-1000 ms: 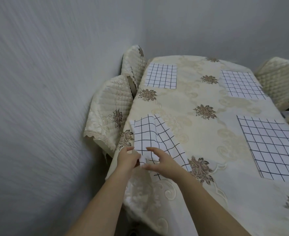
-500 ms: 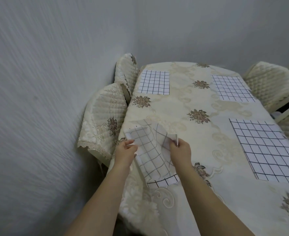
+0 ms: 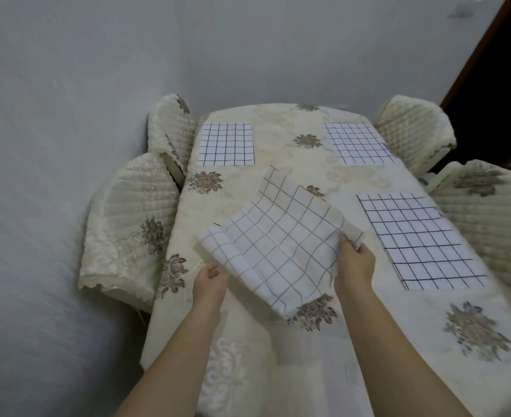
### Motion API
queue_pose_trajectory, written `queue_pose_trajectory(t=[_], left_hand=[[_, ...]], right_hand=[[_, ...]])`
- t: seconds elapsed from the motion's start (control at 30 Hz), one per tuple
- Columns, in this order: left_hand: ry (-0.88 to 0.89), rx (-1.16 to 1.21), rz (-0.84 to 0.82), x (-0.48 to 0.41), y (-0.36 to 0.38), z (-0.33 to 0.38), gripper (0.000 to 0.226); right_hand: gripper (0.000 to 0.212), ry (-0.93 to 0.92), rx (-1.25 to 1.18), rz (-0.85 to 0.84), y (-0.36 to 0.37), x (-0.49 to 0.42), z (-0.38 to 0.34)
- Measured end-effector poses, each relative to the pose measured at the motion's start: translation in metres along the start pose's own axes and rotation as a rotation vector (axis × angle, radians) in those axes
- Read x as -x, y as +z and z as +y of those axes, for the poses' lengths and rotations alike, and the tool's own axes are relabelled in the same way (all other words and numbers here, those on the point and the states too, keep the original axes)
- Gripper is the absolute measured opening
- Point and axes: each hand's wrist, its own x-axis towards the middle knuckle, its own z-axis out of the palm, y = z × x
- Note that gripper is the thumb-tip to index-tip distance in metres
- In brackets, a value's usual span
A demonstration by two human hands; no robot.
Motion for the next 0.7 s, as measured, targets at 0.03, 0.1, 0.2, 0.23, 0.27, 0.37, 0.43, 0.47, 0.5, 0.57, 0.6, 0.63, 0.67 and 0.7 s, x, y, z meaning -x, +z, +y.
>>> queue_pose_trajectory(t=[0.03, 0.1, 0.2, 0.23, 0.27, 0.37, 0.43, 0.47, 0.5, 0.57, 0.6, 0.63, 0.67, 0.7], left_hand=[[-0.002, 0.007, -0.015, 0.0, 0.007, 0.0, 0.054], [-0.012, 0.027, -0.044, -0.001, 0.021, 0.0, 0.057], [-0.036, 0.035, -0.09, -0.001, 0.042, -0.002, 0.061], [-0.047, 0.037, -0.112, 0.0, 0.047, -0.003, 0.062], [-0.06, 0.041, -0.133, 0.0, 0.053, -0.005, 0.063], [-0.136, 0.03, -0.196, 0.008, 0.071, -0.01, 0.057], [-0.234, -0.005, -0.224, 0.021, 0.082, -0.009, 0.039], [-0.307, -0.013, -0.255, 0.028, 0.087, -0.008, 0.031], [-0.394, -0.019, -0.316, 0.037, 0.091, -0.007, 0.033], [-0.573, -0.059, -0.529, 0.054, 0.098, -0.004, 0.056], [-0.654, -0.065, -0.643, 0.06, 0.102, -0.006, 0.071], [-0.734, -0.044, -0.74, 0.066, 0.106, -0.01, 0.084], [-0.812, 0.002, -0.821, 0.073, 0.112, -0.014, 0.096], [-0.889, 0.083, -0.887, 0.082, 0.119, -0.017, 0.107]], right_hand=[[0.02, 0.011, -0.026, 0.027, -0.007, -0.004, -0.002], [0.016, 0.029, -0.101, 0.064, -0.021, -0.01, -0.007], [0.006, 0.039, -0.179, 0.124, -0.038, -0.018, -0.013], [0.007, 0.042, -0.201, 0.141, -0.042, -0.021, -0.014], [0.007, 0.055, -0.225, 0.15, -0.045, -0.023, -0.014], [0.006, 0.135, -0.328, 0.148, -0.049, -0.026, -0.016], [0.008, 0.186, -0.389, 0.127, -0.045, -0.026, -0.021], [0.011, 0.209, -0.41, 0.12, -0.042, -0.025, -0.024], [0.014, 0.23, -0.425, 0.113, -0.038, -0.024, -0.026], [0.02, 0.266, -0.443, 0.099, -0.03, -0.024, -0.032], [0.021, 0.282, -0.461, 0.085, -0.027, -0.024, -0.034], [0.022, 0.3, -0.49, 0.074, -0.024, -0.024, -0.036], [0.023, 0.317, -0.513, 0.074, -0.021, -0.024, -0.038], [0.024, 0.331, -0.523, 0.076, -0.019, -0.024, -0.038]])
